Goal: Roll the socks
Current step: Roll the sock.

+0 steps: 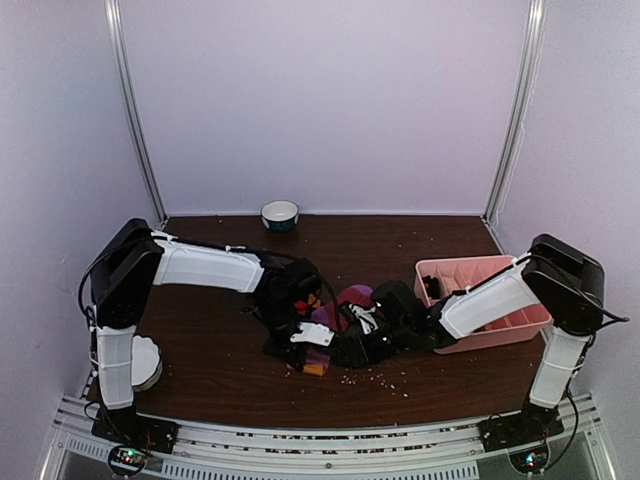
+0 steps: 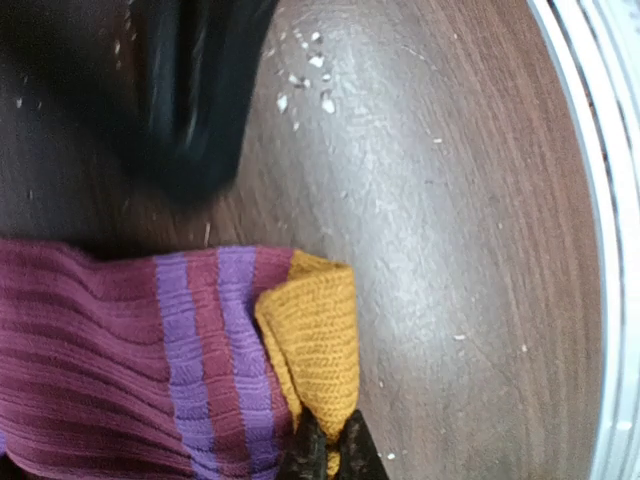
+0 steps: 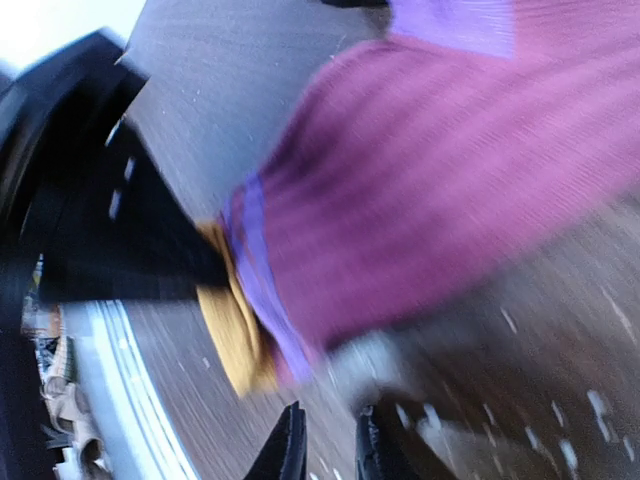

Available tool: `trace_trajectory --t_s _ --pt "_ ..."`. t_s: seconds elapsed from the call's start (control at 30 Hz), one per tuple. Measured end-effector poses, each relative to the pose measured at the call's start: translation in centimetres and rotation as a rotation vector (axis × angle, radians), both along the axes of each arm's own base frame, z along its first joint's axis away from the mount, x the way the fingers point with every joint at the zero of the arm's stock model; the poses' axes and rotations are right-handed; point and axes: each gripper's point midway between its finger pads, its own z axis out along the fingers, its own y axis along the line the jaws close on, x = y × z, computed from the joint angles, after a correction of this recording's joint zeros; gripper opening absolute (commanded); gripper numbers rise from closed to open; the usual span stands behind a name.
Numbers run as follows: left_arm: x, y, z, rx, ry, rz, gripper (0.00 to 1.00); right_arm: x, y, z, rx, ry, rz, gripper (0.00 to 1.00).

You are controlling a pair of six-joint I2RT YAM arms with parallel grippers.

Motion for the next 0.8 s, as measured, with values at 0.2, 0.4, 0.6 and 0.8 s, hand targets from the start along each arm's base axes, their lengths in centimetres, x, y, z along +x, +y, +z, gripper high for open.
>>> trace_trajectory --t_s 0.2,0.4,0.6,0.8 --pt "-0.6 0.9 0.1 0.022 0.179 0.065 0.01 -0.9 -3.5 1.5 -0.025 -0.19 -0.046 0.89" --pt "-1.7 0.5 0.2 0.046 0.313 0.087 0.02 -1.9 -4.4 7.1 -0.082 -0.593 -0.088 1.0" --pt "-2.0 0.4 0.6 0.055 0.372 0.106 0.02 1.2 -9.1 12.2 -0.112 -0.781 -0.4 0.99" --pt "-2.3 0.3 0.3 0.078 0.424 0.119 0.02 -1.4 -10.3 10.9 -0.137 -0.893 -0.343 0.92"
